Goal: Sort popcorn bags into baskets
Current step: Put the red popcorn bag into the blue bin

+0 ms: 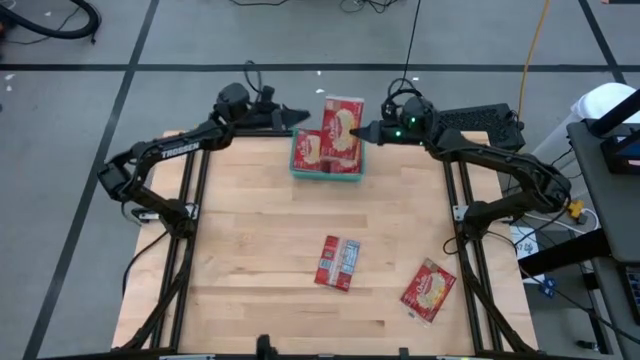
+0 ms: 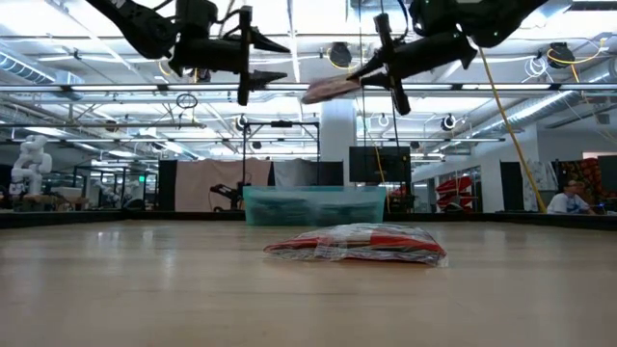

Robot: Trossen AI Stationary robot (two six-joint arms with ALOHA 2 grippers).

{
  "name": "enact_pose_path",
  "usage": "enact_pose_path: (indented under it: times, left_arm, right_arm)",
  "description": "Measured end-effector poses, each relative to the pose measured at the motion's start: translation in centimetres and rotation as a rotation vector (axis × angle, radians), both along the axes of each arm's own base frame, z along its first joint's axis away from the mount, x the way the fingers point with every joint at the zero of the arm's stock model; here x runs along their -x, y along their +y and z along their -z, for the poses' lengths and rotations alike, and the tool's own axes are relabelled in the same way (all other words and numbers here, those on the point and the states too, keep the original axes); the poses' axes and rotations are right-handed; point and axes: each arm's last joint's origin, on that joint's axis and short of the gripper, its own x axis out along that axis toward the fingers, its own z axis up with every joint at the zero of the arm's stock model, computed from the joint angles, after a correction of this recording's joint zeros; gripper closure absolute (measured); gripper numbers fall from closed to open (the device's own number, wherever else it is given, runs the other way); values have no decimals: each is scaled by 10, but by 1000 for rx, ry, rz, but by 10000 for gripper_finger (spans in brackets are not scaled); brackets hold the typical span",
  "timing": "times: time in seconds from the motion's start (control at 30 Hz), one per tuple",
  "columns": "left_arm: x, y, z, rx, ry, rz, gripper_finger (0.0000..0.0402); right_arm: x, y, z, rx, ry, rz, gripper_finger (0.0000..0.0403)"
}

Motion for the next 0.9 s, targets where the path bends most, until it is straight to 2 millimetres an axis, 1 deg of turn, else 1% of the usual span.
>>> enact_pose_path:
  times: [0.1,0.2,0.33,0.47,0.63,0.9]
  left_arm:
    - [10,6,-7,-47,-12,-53,169]
    - [19,11,-7,-62,18,-80,168]
    - [22,13,1,-22,80,-82,167]
    - [21,11,5,-17,121,-70,167]
    - [14,3,8,-12,142,-36,167]
    - [6,-6,8,-27,152,-25,167]
  right_arm:
    - [9,-11,0,-26,-5,18,395]
    - [13,-22,5,-44,-2,12,395]
    - [13,-38,23,-78,35,-39,395]
    - [9,-52,47,-94,68,-120,395]
    - [6,-66,74,-170,129,-64,394]
    - [7,-79,100,-301,165,-21,394]
